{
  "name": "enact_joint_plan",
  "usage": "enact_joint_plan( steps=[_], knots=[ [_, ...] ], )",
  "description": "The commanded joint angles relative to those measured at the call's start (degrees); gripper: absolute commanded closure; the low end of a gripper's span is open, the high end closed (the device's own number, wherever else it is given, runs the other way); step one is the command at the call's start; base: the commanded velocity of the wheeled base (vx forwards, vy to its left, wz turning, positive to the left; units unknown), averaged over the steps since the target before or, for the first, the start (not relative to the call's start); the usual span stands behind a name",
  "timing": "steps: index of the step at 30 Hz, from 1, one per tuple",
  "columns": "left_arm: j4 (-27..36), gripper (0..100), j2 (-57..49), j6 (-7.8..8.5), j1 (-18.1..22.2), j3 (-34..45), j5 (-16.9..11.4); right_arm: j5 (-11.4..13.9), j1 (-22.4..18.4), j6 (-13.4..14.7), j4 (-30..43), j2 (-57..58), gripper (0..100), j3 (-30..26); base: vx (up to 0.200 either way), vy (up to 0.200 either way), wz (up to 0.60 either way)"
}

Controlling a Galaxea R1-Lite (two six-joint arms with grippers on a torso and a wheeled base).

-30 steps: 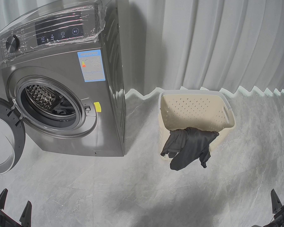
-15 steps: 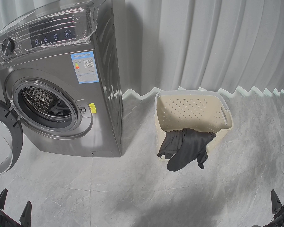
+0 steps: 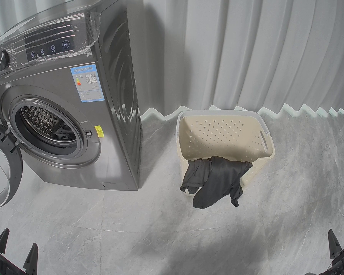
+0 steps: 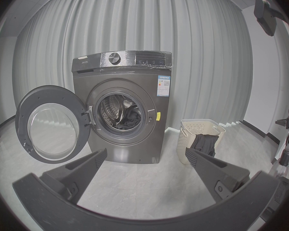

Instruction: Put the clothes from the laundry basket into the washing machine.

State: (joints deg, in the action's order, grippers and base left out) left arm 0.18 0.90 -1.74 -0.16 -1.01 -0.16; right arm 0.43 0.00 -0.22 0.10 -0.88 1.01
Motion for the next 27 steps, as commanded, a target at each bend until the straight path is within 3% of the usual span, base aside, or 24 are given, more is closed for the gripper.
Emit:
enact_joint_plan(
  steps=[1,6,9,21,27],
  knots=[
    [-0.01,0,-0.9,-0.01,-0.02,0.92,-0.02,0.01,0.0,-0.04,-0.01,0.61,0,-0.92,0.0,0.0,0.0],
    [-0.01,0,-0.9,-0.01,-0.02,0.92,-0.02,0.01,0.0,-0.04,-0.01,0.61,0,-0.92,0.0,0.0,0.0],
    [-0.01,0,-0.9,-0.01,-0.02,0.92,0.07,0.01,0.0,-0.04,-0.01,0.61,0,-0.92,0.2,0.0,0.0],
    [-0.01,0,-0.9,-0.01,-0.02,0.92,-0.02,0.01,0.0,-0.04,-0.01,0.61,0,-0.92,0.0,0.0,0.0],
    [-0.01,0,-0.9,-0.1,-0.02,0.92,0.07,0.01,-0.09,-0.13,0.08,0.61,0,-0.92,0.0,-0.2,0.0]
  ],
)
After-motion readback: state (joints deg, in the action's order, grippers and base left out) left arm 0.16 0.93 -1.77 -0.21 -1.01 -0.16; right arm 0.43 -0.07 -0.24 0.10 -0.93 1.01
